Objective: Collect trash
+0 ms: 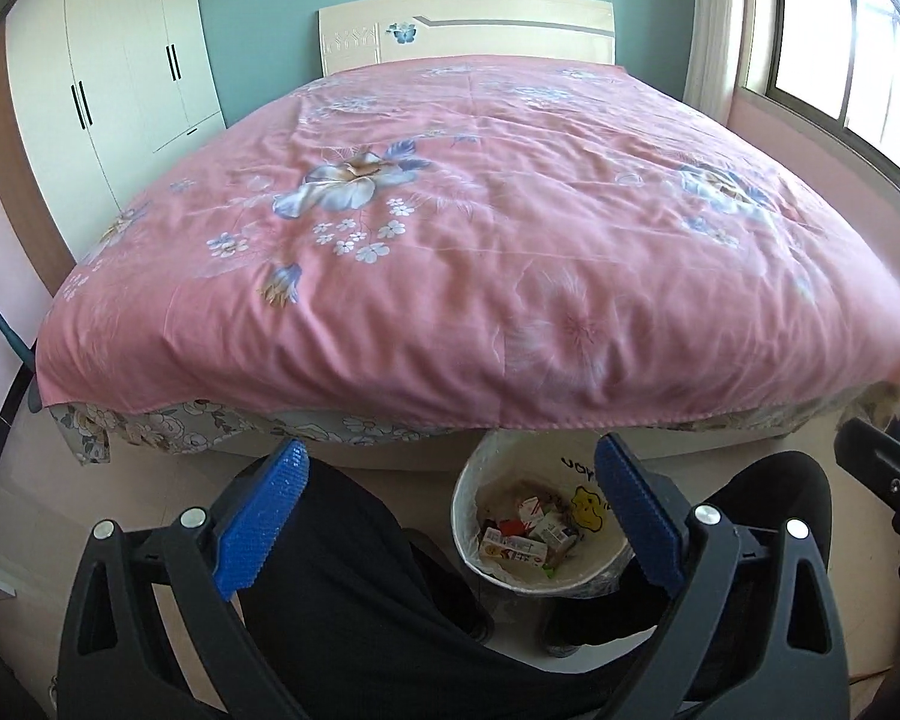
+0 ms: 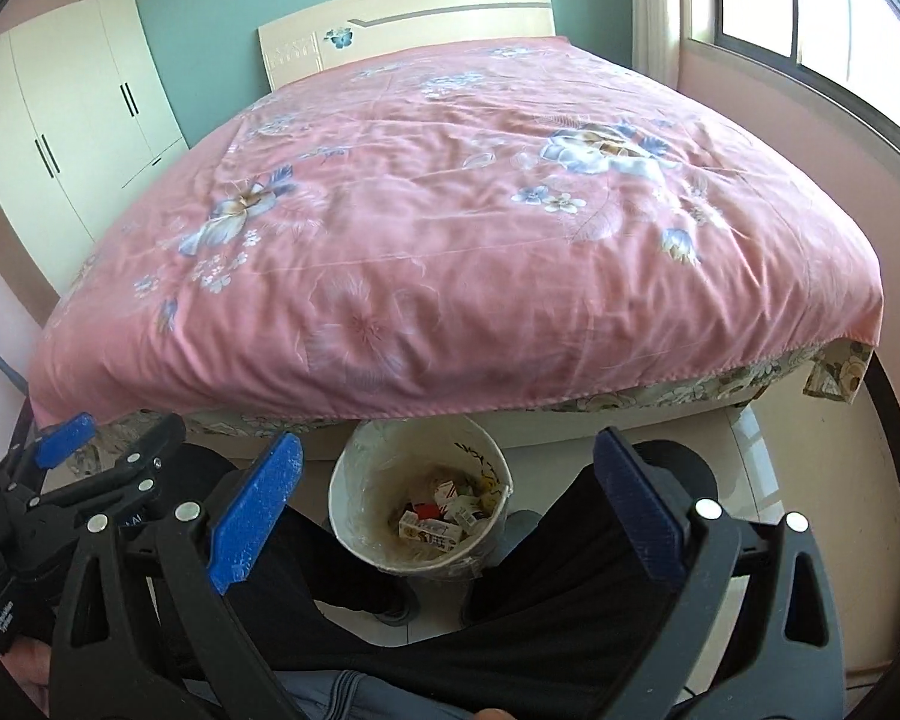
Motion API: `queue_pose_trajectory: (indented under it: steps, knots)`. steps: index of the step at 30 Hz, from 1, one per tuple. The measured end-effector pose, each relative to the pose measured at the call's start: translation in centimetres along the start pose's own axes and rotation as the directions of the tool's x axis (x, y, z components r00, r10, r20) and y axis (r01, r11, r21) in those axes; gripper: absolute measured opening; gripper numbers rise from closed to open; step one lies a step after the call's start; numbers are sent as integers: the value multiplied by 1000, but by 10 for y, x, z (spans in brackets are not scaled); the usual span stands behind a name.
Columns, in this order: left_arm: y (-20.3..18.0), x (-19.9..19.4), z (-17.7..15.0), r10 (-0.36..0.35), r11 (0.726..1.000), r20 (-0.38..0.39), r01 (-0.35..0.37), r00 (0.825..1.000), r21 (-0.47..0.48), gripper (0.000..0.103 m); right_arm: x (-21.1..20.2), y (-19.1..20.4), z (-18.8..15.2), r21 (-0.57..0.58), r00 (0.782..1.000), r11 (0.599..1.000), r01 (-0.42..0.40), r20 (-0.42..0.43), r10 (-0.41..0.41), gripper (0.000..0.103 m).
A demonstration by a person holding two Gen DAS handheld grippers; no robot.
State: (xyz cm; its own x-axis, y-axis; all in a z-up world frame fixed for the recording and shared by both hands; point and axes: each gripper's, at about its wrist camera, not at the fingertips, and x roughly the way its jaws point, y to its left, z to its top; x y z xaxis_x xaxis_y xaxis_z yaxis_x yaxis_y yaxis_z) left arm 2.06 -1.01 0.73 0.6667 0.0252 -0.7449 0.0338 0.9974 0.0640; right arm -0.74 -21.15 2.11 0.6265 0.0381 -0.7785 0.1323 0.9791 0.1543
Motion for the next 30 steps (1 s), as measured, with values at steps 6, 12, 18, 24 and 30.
queue_pose_trajectory:
  steps: [6,12,18,24,30]
  knots:
    - [-2,-23,-13,19,1000,28,-19,999,4,98,-6,-13,-12,76,998,995,65,-3,-65,96]
    - [1,-28,-10,31,1000,29,-31,999,1,98,-12,-4,-10,38,997,996,77,20,-78,96]
    - [5,-30,-8,16,1000,23,-16,1000,-1,98,-10,-2,-10,33,997,997,74,2,-74,96]
    - [2,-33,-6,16,1000,34,-17,999,13,98,-11,-2,-10,25,998,997,68,6,-68,96]
    - [1,-32,-6,19,1000,26,-19,999,10,98,-11,0,-9,17,998,998,60,10,-60,96]
